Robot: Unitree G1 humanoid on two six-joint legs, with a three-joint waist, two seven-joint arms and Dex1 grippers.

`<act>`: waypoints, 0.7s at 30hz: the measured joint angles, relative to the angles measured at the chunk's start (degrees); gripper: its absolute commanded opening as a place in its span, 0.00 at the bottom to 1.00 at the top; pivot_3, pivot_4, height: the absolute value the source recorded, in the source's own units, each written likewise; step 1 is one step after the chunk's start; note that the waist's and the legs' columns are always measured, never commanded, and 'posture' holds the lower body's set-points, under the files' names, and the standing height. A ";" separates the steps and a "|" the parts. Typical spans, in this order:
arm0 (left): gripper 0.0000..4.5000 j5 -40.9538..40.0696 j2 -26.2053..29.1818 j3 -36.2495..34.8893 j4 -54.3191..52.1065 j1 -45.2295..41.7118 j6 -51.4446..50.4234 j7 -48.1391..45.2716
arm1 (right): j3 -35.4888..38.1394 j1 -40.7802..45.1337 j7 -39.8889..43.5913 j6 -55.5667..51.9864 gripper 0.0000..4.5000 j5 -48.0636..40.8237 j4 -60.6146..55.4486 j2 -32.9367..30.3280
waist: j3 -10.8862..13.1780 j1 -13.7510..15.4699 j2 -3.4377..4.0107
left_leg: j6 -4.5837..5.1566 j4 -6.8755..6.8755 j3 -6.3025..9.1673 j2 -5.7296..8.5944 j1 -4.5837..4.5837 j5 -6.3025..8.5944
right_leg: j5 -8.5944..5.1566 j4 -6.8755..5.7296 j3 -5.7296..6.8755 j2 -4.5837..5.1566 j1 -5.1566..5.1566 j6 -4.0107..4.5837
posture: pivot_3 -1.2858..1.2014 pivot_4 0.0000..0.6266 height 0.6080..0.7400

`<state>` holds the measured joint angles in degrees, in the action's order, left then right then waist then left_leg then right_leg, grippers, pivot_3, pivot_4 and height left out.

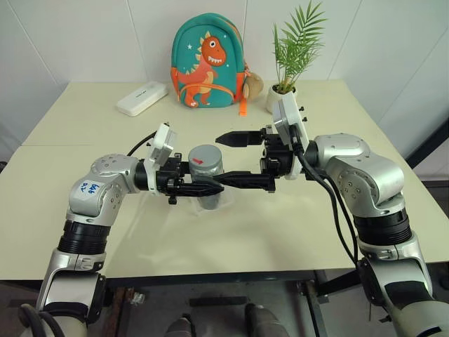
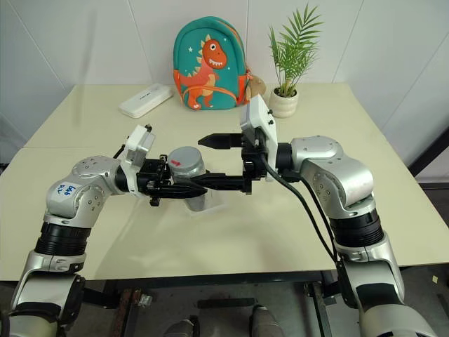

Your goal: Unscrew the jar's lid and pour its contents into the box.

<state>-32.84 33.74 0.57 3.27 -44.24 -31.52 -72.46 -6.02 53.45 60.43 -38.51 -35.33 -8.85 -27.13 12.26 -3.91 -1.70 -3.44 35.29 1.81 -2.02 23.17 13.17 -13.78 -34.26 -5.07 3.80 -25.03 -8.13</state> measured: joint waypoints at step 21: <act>0.44 1.51 -0.04 0.05 -0.06 1.32 1.02 2.36 | -2.56 2.42 -12.56 -2.56 0.99 3.88 0.99 9.90 | 0.00 0.03 0.00 | -0.01 0.02 0.00 -0.01 0.03 -0.03 | -0.10 -0.40 -0.01 -0.02 -0.22 0.17 | 0.52 0.24 1.00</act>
<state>-31.33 33.71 0.62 3.21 -42.92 -30.50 -70.10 -8.58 55.87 47.87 -41.07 -31.46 -7.86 -17.23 12.25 -3.88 -1.70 -3.46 35.31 1.81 -2.02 23.20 13.14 -13.88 -34.66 -5.08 3.77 -25.25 -7.96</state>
